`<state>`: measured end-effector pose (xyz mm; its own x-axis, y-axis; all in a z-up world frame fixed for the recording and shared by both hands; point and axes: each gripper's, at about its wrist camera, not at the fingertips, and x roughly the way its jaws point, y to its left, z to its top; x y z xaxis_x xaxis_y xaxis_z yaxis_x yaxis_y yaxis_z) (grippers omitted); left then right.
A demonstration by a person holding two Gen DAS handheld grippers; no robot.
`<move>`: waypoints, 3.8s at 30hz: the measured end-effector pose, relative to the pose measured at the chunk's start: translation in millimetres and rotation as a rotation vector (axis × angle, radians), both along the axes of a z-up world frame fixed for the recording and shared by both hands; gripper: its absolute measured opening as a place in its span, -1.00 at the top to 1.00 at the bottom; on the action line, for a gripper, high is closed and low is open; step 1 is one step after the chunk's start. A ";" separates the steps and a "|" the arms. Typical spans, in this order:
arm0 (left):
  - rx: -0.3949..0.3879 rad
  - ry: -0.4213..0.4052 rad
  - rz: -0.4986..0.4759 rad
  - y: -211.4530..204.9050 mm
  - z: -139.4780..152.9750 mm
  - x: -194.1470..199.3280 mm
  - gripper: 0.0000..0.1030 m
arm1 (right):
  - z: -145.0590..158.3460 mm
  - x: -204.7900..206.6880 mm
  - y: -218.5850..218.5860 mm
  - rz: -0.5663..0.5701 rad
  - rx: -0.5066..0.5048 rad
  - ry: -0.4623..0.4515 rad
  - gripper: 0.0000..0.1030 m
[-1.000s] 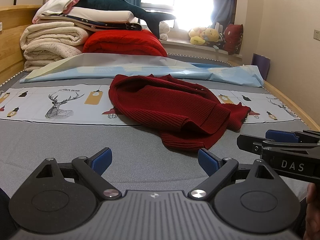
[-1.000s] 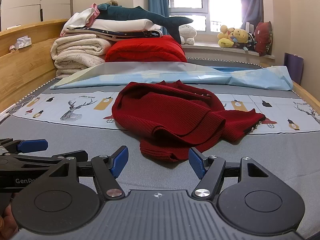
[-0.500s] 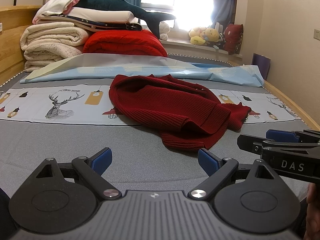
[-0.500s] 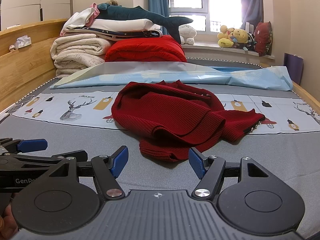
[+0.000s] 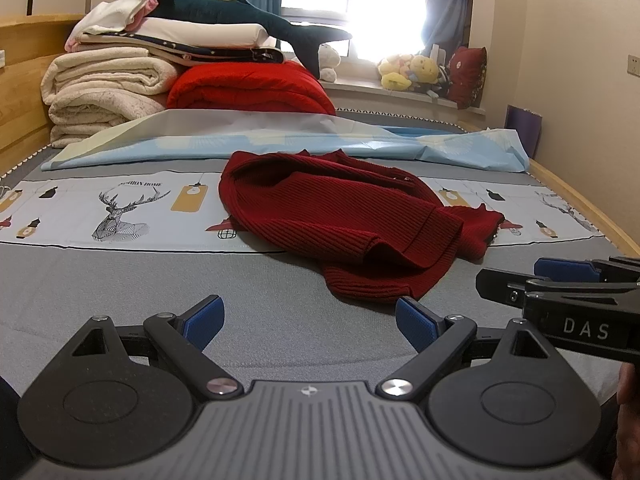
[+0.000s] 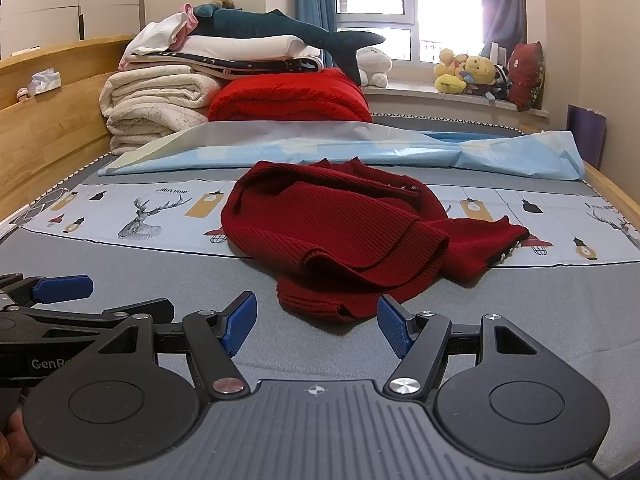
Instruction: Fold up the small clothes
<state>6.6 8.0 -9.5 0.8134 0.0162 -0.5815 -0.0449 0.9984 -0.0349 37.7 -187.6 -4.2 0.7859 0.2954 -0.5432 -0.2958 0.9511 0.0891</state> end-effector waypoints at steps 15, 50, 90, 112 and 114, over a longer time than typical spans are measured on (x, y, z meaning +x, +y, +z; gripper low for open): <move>-0.035 0.045 -0.079 0.3 -13.3 18.0 0.62 | 29.3 75.1 -100.3 -0.163 0.040 -0.142 0.51; 0.062 0.372 0.222 238.7 -23.3 211.3 0.76 | 4.1 124.5 -129.6 -0.205 0.242 0.089 0.36; -0.209 0.501 0.140 298.7 -81.2 208.1 0.02 | -48.9 231.7 -147.5 -0.368 0.141 0.372 1.00; -0.049 0.574 0.067 255.5 -84.6 203.0 0.78 | -101.6 223.5 -68.9 0.029 0.076 0.536 0.91; -0.046 0.578 0.014 238.4 -82.5 201.0 0.79 | -94.5 219.1 -85.6 0.016 0.078 0.520 0.93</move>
